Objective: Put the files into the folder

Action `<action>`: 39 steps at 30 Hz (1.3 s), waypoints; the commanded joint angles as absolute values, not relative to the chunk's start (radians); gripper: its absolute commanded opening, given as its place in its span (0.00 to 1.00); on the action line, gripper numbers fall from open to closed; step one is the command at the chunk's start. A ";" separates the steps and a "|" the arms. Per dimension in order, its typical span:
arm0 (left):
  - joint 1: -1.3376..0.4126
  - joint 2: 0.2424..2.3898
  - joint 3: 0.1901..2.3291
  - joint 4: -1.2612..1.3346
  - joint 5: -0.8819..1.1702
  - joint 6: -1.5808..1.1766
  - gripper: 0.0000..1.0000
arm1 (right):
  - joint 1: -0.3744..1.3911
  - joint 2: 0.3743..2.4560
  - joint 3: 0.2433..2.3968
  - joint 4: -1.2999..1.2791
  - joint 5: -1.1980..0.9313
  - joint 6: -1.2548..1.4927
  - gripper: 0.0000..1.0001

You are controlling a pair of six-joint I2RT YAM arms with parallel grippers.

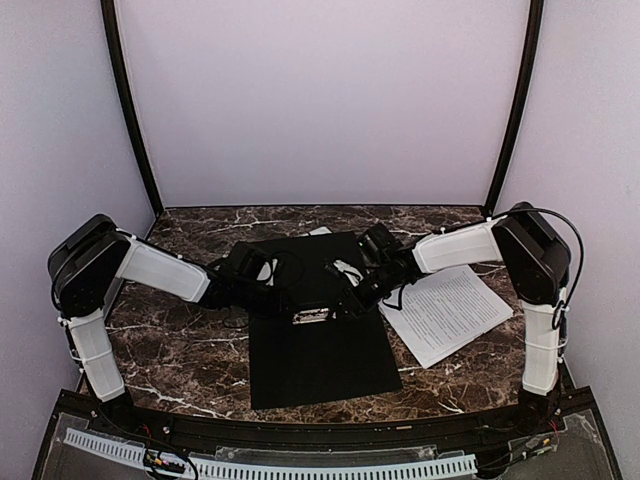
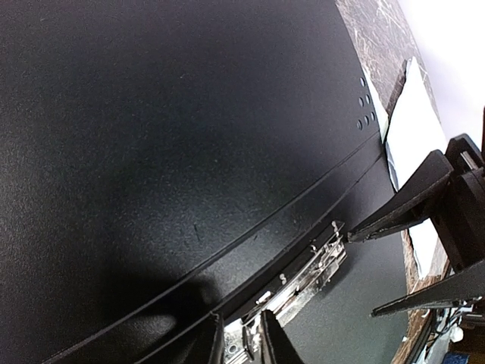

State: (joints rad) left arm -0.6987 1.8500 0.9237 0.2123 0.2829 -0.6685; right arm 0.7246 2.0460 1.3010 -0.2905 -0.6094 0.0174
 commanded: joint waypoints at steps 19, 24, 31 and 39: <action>-0.701 1.852 1.006 -0.020 0.323 -0.499 0.01 | 0.733 1.913 1.210 -0.201 -0.546 -0.036 0.63; -0.700 1.837 0.999 -0.008 0.364 -0.517 0.01 | 0.753 1.910 1.194 -0.170 -0.524 -0.077 0.64; -0.701 1.835 0.980 -0.004 0.401 -0.543 0.01 | 0.822 1.949 1.192 -0.121 -0.431 -0.145 0.67; -0.701 1.836 0.979 0.009 0.410 -0.540 0.01 | 0.885 2.024 1.202 -0.098 -0.317 -0.185 0.58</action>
State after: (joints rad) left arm -0.6987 1.8553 0.9924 0.0360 0.3882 -0.5537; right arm 0.8600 1.9774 1.1999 -0.1265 -0.4065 -0.1520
